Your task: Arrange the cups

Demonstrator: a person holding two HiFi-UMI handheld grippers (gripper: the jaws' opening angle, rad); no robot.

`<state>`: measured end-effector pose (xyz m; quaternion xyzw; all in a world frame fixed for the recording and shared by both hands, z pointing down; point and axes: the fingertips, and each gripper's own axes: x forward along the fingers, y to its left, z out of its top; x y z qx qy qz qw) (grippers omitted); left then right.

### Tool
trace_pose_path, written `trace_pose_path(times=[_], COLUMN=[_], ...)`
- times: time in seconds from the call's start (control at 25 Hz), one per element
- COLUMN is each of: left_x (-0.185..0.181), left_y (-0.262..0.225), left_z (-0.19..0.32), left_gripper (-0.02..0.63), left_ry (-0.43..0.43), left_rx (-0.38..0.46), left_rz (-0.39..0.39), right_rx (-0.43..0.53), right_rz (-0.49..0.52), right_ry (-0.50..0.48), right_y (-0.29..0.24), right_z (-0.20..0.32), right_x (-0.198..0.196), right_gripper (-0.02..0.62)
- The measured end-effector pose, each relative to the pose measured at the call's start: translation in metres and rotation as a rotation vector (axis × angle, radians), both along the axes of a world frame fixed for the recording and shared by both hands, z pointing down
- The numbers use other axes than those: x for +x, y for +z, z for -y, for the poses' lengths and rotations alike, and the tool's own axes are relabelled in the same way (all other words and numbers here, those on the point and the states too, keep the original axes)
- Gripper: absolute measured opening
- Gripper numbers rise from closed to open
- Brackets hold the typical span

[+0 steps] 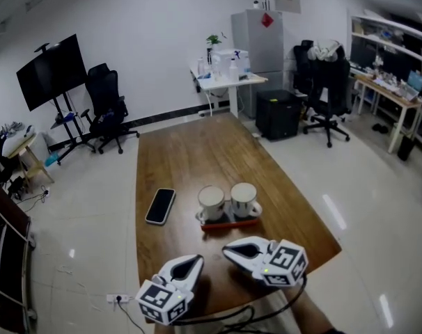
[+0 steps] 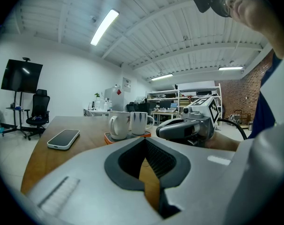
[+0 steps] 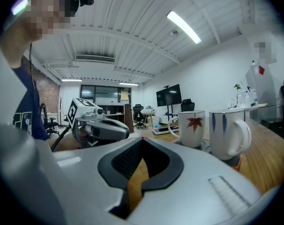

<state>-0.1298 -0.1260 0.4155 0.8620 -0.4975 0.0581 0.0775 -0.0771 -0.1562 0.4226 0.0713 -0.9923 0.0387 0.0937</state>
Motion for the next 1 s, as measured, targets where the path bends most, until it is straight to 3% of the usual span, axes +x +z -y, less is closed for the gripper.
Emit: trace_pose_path(times=[1.0], left_x=[-0.005], left_y=[-0.007], left_z=[0.002], left_gripper=[0.003], left_ry=[0.003], left_rx=[0.003], left_rz=[0.017], right_rx=[-0.001], right_rz=[0.005], right_ry=[-0.021], right_y=[-0.005], right_z=[-0.006], right_x=[-0.007], right_gripper=[0.015])
